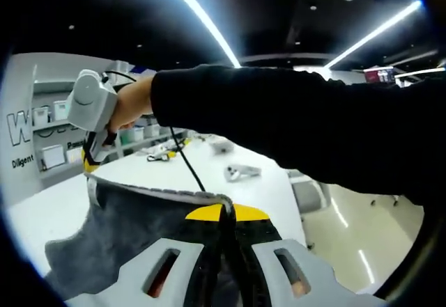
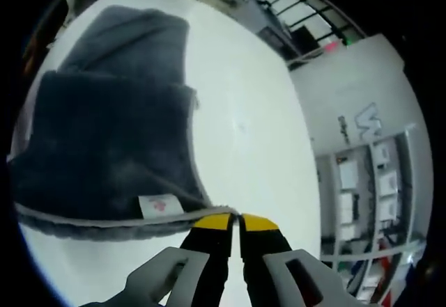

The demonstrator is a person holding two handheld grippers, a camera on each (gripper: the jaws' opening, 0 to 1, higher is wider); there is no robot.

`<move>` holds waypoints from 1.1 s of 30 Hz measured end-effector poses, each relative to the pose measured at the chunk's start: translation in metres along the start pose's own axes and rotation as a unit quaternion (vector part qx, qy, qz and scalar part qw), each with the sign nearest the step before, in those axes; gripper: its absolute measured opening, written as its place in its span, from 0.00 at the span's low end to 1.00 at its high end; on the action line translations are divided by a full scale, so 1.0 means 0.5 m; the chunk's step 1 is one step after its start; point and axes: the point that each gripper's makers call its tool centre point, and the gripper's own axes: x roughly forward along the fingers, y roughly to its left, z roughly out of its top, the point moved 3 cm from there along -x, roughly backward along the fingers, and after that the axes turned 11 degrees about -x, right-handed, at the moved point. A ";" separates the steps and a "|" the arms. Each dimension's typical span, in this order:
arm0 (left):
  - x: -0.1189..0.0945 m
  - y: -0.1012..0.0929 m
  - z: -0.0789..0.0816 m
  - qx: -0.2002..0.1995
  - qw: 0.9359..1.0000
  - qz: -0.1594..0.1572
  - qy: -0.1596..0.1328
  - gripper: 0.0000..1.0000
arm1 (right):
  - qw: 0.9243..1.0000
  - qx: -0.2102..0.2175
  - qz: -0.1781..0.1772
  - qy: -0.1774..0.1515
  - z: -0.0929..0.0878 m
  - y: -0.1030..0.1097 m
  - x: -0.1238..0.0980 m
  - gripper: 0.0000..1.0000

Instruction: Open the folded towel by lifting each exposed corner and separating the folded layers until the towel lies flat within the target outline without major curled edges

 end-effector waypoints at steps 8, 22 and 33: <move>0.030 0.000 0.004 -0.001 1.000 0.000 -0.002 0.01 | 1.000 0.005 -0.008 0.016 -0.050 0.002 0.004 0.00; 0.089 -0.013 0.012 -0.014 1.000 -0.008 -0.010 0.01 | 0.999 -0.004 -0.018 0.040 -0.112 0.009 -0.012 0.00; 0.133 -0.023 0.003 -0.018 1.000 -0.009 -0.004 0.01 | 0.998 -0.016 -0.045 0.034 -0.167 0.013 -0.001 0.00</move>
